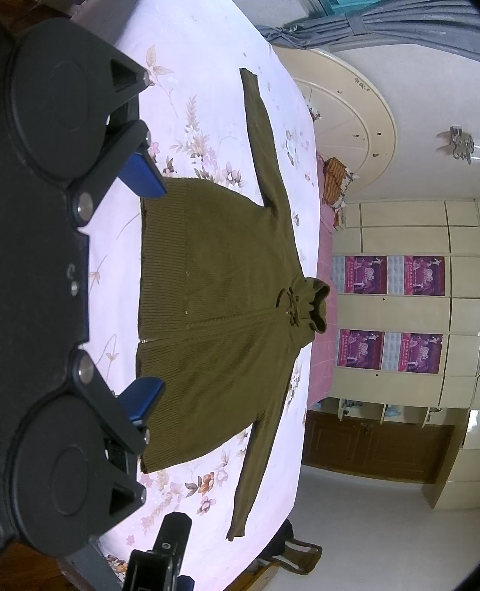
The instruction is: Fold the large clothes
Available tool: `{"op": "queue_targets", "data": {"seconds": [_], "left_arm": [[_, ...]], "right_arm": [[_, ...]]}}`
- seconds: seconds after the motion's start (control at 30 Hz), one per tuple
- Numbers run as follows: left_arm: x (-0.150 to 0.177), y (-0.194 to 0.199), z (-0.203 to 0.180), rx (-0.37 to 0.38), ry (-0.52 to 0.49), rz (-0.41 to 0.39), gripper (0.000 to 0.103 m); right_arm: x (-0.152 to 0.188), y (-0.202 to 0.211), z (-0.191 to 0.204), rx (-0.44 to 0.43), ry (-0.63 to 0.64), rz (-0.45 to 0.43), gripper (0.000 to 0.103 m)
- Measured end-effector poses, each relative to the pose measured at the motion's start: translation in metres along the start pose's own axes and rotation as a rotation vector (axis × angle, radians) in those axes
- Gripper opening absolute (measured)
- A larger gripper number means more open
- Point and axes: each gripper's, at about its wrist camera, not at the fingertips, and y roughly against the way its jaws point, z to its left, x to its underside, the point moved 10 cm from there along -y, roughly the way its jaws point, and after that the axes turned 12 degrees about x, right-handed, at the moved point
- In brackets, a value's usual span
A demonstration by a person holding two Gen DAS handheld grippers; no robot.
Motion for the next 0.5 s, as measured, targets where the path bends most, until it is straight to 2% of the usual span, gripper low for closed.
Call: {"op": "queue_targets", "data": {"seconds": [0.5], "left_arm": [[-0.0008, 0.0021, 0.0027, 0.002, 0.005, -0.007, 0.103]], "right_arm": [[0.0001, 0.0034, 0.0014, -0.001, 0.003, -0.007, 0.103]]}}
